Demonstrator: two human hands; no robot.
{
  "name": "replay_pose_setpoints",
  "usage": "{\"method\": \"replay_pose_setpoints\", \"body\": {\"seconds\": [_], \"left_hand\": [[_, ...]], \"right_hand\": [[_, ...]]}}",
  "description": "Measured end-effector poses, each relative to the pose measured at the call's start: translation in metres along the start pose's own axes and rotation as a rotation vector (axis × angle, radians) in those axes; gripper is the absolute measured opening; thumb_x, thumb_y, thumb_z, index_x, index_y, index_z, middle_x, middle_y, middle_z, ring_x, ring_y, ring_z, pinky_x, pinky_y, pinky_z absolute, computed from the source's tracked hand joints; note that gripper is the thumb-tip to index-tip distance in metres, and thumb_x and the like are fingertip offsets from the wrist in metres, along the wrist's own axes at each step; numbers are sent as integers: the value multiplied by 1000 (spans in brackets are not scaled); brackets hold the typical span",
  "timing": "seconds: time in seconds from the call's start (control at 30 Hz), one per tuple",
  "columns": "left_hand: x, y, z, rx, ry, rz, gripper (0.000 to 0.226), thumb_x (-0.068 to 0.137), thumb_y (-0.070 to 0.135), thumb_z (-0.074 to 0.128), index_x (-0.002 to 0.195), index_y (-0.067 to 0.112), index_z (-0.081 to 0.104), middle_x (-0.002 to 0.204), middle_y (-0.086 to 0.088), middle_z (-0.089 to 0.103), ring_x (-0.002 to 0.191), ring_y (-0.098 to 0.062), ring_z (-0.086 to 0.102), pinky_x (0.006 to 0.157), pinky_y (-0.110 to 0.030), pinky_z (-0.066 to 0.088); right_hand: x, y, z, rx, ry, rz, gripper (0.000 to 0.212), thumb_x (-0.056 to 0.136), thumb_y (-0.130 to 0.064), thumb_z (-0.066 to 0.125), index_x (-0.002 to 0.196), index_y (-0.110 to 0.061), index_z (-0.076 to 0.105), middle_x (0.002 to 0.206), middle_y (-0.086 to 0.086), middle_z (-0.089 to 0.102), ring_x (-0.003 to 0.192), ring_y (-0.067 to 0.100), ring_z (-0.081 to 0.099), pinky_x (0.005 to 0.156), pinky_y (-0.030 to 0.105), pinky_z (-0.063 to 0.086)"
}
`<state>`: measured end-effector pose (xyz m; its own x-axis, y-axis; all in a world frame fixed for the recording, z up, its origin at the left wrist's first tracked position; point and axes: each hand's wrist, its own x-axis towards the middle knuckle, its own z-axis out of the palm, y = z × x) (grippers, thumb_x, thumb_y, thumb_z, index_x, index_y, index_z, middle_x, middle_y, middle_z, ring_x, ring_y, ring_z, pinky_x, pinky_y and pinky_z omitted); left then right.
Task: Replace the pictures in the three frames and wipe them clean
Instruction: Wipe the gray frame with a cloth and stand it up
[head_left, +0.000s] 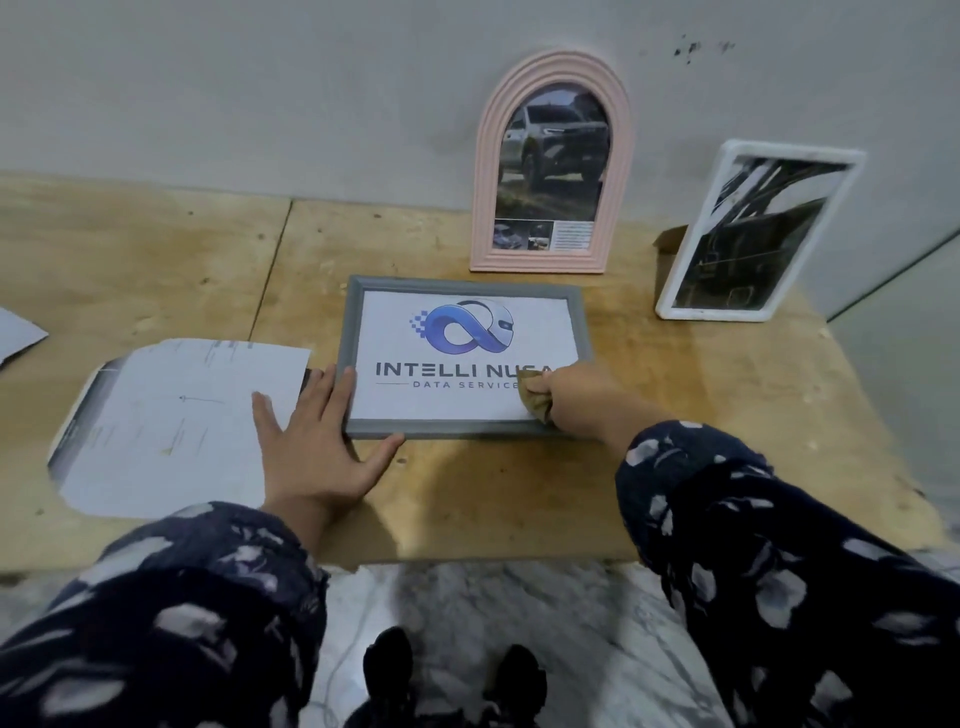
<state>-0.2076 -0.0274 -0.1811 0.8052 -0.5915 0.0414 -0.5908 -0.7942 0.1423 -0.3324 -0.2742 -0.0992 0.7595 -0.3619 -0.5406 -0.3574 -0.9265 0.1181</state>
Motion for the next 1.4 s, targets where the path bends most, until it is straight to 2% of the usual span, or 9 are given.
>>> {"method": "replay_pose_setpoints", "body": {"seconds": [0.17, 0.27, 0.43, 0.53, 0.73, 0.93, 1.1, 1.23, 1.4], "left_hand": [[5, 6, -16, 124, -73, 16, 103, 72, 84, 12, 154, 21, 18, 159, 0, 22, 148, -14, 13, 113, -57, -15], [4, 16, -26, 169, -146, -20, 106, 69, 80, 9, 154, 16, 10, 162, -3, 10, 149, -16, 0, 111, -60, -16], [-26, 74, -15, 48, 69, 28, 98, 81, 73, 24, 155, 14, 0, 162, -5, -8, 149, -18, -11, 112, -64, -8], [-27, 127, -2, 35, 66, 67, 103, 78, 80, 22, 154, 17, -8, 160, -2, -18, 147, -19, -18, 111, -65, -12], [-22, 178, 21, 35, 64, -14, 104, 81, 80, 25, 151, 15, -18, 159, -1, -23, 146, -18, -23, 107, -66, -17], [-24, 180, 21, 32, 38, -20, 101, 83, 78, 22, 153, 12, -7, 161, -4, -14, 147, -19, -18, 109, -67, -12], [-22, 181, 20, 8, 14, 0, 99, 82, 77, 25, 155, 13, 7, 162, -2, 4, 149, -18, -7, 110, -68, -8], [-22, 181, 21, -8, 28, 22, 100, 81, 79, 26, 154, 13, 14, 161, -2, 11, 149, -19, 0, 111, -66, -10], [-14, 180, 29, -29, 61, 24, 99, 81, 78, 31, 154, 12, 19, 160, -1, 16, 149, -17, 6, 113, -62, -9]], "right_hand": [[-6, 2, -5, -28, 39, -64, 37, 95, -16, 41, 129, -20, 54, 123, 5, 60, 109, 26, 56, 88, 33, 46], [-10, 6, -4, -2, 54, -69, 40, 95, -14, 39, 131, -21, 55, 123, 5, 61, 110, 25, 56, 91, 33, 47], [-17, 12, -5, 43, 58, -79, 44, 93, -7, 39, 133, -22, 54, 128, 6, 59, 113, 26, 56, 91, 32, 45], [-12, 18, -4, 77, 29, -69, 50, 86, -4, 49, 129, -27, 56, 125, 3, 62, 111, 24, 57, 90, 31, 47], [-6, 26, -6, 74, 64, -104, 48, 90, -11, 45, 132, -31, 55, 125, 4, 61, 112, 25, 57, 94, 34, 49], [-15, 26, 9, 130, 97, -126, 42, 90, -10, 44, 122, -30, 63, 121, 2, 64, 107, 23, 58, 88, 30, 47], [-4, 67, -16, 815, 197, 62, 42, 85, 5, 41, 106, -11, 73, 108, 6, 69, 84, 21, 61, 79, 35, 54], [22, 99, -41, 757, 447, 97, 41, 88, 2, 43, 109, -18, 72, 103, -2, 62, 95, 18, 56, 90, 28, 49], [62, 104, -23, 568, 427, 20, 40, 88, 1, 45, 118, -15, 67, 111, 8, 67, 100, 28, 62, 90, 27, 49]]}}
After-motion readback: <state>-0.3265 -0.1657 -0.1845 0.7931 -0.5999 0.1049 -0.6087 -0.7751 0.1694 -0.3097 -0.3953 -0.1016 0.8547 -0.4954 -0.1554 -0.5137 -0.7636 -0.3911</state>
